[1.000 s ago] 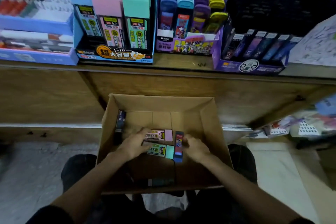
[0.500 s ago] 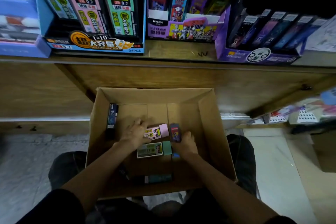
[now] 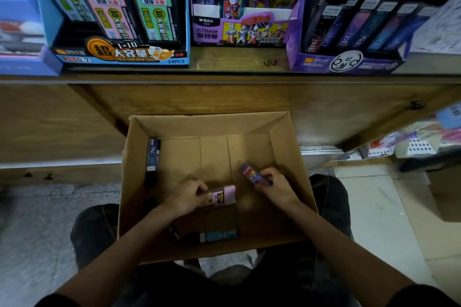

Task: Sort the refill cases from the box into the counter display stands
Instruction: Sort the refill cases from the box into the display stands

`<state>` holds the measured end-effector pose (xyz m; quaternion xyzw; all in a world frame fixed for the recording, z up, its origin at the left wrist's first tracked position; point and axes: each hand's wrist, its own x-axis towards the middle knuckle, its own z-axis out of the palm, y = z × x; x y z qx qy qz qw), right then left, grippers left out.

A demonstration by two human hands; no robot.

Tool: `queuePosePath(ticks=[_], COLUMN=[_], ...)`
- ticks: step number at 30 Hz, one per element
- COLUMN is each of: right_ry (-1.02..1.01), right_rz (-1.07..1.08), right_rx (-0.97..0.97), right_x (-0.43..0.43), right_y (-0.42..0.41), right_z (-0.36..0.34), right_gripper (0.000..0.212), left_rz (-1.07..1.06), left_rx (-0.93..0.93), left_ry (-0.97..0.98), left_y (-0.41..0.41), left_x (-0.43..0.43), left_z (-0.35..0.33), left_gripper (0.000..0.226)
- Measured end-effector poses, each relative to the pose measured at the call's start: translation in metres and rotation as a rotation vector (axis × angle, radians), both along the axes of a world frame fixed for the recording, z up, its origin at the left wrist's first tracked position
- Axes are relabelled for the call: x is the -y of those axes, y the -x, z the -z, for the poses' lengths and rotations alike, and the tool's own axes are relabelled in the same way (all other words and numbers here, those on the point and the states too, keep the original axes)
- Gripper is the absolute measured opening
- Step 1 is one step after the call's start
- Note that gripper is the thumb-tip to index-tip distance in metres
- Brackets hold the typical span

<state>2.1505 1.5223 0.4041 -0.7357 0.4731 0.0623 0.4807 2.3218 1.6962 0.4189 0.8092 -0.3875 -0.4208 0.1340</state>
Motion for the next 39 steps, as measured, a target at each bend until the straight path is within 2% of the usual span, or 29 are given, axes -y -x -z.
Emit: queuePosePath(ticks=[4, 7, 10, 15, 17, 20, 23, 27, 30, 36, 39], right_ry=[-0.023, -0.045, -0.068, -0.11, -0.097, -0.078, -0.074, -0.059, -0.034, 0.068, 0.126], right_rz=[0.009, 0.031, 0.051, 0.109, 0.144, 0.232, 0.22, 0.205, 0.146, 0.087, 0.055], right_rx=[0.113, 0.175, 0.196, 0.255, 0.284, 0.353, 0.414, 0.528, 0.635, 0.77, 0.79], right_x=[0.001, 0.0, -0.001, -0.002, -0.001, 0.003, 0.012, 0.029, 0.039, 0.05, 0.059], right_y=[0.005, 0.005, 0.006, 0.006, 0.006, 0.007, 0.004, -0.003, -0.009, -0.016, -0.011], right_z=[-0.006, -0.011, -0.015, -0.025, -0.031, -0.043, -0.061, -0.097, -0.13, -0.185, -0.212], right_gripper=[0.034, 0.031, 0.032, 0.034, 0.034, 0.028, 0.019, 0.013, 0.012, 0.028, 0.029], left_rz=[0.091, 0.099, 0.103, 0.102, 0.02, -0.238, -0.487, -0.64, -0.657, -0.552, -0.518], left_rx=[0.169, 0.226, 0.227, 0.04, -0.037, -0.183, -0.365, -0.573, -0.637, -0.615, -0.553], left_ry=[-0.026, -0.014, -0.101, -0.152, -0.1, 0.018, 0.154, 0.36, 0.512, 0.652, 0.731], left_y=[0.01, 0.016, 0.015, 0.009, 0.006, 0.002, -0.001, -0.001, 0.005, 0.02, 0.027], left_x=[-0.007, -0.007, -0.003, -0.002, -0.005, -0.008, -0.004, 0.015, 0.036, 0.069, 0.079], left_z=[0.013, 0.019, 0.021, 0.011, 0.005, -0.006, -0.023, -0.055, -0.083, -0.141, -0.161], left_gripper=[0.024, 0.045, 0.066, 0.044, 0.037, 0.033, 0.029, 0.014, 0.004, 0.005, 0.005])
